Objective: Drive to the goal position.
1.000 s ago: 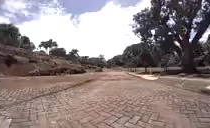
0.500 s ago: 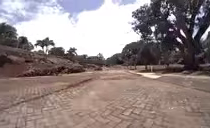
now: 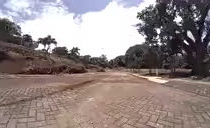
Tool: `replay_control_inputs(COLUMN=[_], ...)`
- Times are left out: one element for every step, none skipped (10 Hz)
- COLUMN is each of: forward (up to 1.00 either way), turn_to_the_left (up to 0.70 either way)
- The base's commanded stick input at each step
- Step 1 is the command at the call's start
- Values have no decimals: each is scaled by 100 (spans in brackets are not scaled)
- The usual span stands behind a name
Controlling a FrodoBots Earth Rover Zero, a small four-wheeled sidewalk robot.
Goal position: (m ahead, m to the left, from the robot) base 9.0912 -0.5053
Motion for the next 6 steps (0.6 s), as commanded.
replay_control_inputs(forward=[100, 100, 100, 100, 100, 100], turn_to_the_left=[0, 0, 0, 0, 0, -8])
